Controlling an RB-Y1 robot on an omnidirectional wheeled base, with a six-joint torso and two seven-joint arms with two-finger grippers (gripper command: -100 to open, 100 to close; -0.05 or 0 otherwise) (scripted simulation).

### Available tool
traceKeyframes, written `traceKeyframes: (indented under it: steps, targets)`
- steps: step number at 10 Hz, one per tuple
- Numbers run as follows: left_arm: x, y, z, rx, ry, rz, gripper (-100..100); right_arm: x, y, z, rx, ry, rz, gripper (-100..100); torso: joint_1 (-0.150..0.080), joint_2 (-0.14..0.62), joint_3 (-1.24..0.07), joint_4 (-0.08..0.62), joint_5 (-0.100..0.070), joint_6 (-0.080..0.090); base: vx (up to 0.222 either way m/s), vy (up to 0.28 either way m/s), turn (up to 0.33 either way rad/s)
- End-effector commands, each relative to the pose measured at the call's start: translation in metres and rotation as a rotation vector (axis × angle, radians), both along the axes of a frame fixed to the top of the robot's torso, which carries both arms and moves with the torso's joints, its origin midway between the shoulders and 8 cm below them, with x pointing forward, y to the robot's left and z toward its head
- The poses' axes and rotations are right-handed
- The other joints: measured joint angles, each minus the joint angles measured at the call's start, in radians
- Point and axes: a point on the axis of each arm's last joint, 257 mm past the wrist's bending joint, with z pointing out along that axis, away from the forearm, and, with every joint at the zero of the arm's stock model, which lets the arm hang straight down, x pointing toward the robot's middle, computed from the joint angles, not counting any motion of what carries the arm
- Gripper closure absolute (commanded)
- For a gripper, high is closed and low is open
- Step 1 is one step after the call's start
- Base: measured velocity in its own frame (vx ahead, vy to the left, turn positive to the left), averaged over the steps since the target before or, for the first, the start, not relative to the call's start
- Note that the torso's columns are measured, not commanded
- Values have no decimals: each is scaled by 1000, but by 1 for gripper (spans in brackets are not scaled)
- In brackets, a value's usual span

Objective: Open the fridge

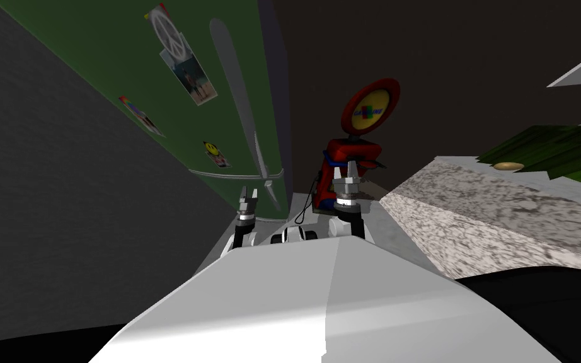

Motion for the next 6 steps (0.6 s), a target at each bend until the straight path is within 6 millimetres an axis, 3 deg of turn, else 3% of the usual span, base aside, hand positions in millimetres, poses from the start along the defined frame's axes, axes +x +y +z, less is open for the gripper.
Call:
traceKeyframes:
  steps: [1,6]
  targets:
    - [2,-2,-11,-21,6,-1,-100,0,0,0,0,0,0,0,1,0,0,0,0,0,88,-26,-39]
    - [6,-12,-25,-112,8,15,-100,0,0,0,0,0,0,0,0,0,0,0,0,0,85,-30,-30]
